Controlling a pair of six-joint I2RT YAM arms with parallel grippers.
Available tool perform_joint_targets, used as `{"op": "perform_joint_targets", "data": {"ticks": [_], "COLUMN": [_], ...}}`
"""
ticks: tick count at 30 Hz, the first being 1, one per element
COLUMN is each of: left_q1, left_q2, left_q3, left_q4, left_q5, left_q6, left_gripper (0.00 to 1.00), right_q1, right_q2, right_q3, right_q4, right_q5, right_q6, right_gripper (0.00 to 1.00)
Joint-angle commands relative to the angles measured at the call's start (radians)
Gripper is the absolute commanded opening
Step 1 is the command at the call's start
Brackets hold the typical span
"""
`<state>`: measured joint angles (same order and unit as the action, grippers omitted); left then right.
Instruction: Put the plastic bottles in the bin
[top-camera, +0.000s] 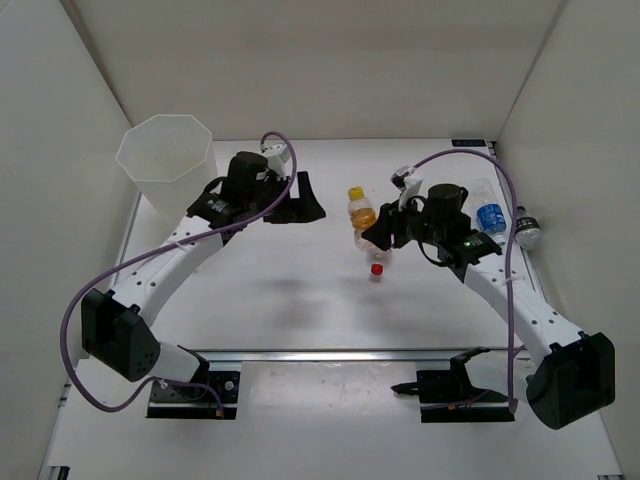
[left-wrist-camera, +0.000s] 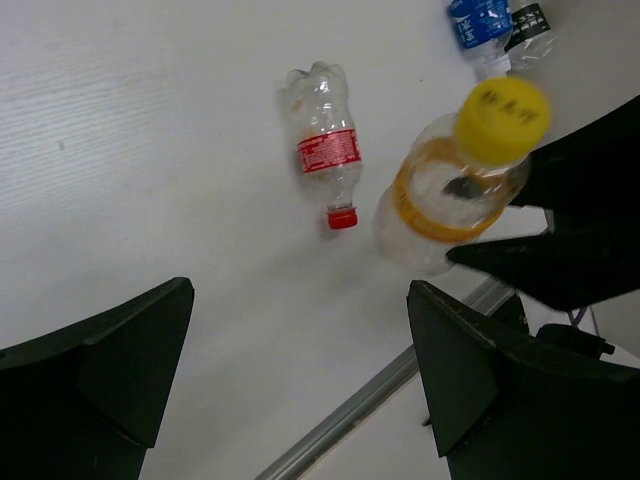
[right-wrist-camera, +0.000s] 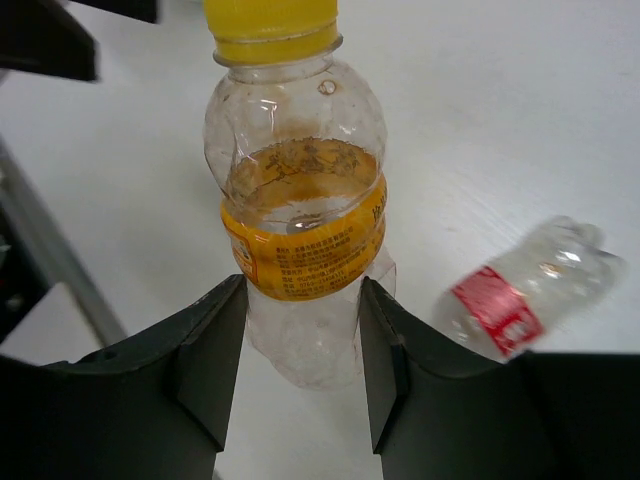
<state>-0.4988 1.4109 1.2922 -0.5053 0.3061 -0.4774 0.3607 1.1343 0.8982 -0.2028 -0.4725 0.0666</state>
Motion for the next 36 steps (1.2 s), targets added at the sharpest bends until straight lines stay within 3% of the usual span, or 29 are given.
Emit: {"op": "perform_joint_targets", "data": {"ticks": [1, 6, 11, 19, 21, 24, 27, 29, 31, 33, 36], "left_q1": [-0.098, -0.116, -0.144, -0.152, -0.170, -0.187, -0.170, -0.158, -0.135, -0.109, -0.031], "left_q2": [0.006, -0.006, -0.016, -0.044, -0.026, -0.003, -0.009, -0.026, -0.039, -0.061, -0.102], "left_q3": [0.052, -0.013, -0.059, -0.206, -0.208, -0.211, -0.224, -0.209, -0.173, -0.130, -0.052], "left_q4": [0.102, 0.244, 0.292, 0.482, 0.490, 0.493, 0.496, 0.479, 0.435, 0.389, 0.331], "left_q5": [-0.088, -0.124, -0.128, -0.203, -0.203, -0.208, -0.200, -0.205, -0.238, -0.262, -0.304], "left_q6": [-0.017, -0.035, -0.009, -0.102, -0.105, -0.101, -0.119, -0.109, -0.078, -0.041, 0.038], "left_gripper": [0.99, 0.99, 0.99, 0.97, 0.85, 0.45, 0.24, 0.17, 0.13, 0.08, 0.05], "right_q1": [0.027, 0.037, 0.049, 0.104, 0.115, 0.129, 0.144, 0.144, 0.132, 0.112, 0.040], "right_q2": [0.047, 0.096, 0.154, 0.177, 0.183, 0.189, 0.202, 0.206, 0.193, 0.171, 0.122], "right_q3": [0.042, 0.051, 0.094, 0.114, 0.114, 0.111, 0.130, 0.139, 0.157, 0.183, 0.182], "right_q4": [0.144, 0.258, 0.237, 0.284, 0.298, 0.341, 0.292, 0.270, 0.238, 0.206, 0.115], "right_q5": [-0.205, -0.316, -0.316, -0.299, -0.291, -0.296, -0.261, -0.256, -0.245, -0.213, -0.164], "right_q6": [0.119, 0.260, 0.292, 0.320, 0.329, 0.331, 0.306, 0.294, 0.285, 0.254, 0.222], "right_gripper": [0.00, 0.00, 0.00, 0.00, 0.00, 0.00, 0.02, 0.13, 0.54, 0.74, 0.91]}}
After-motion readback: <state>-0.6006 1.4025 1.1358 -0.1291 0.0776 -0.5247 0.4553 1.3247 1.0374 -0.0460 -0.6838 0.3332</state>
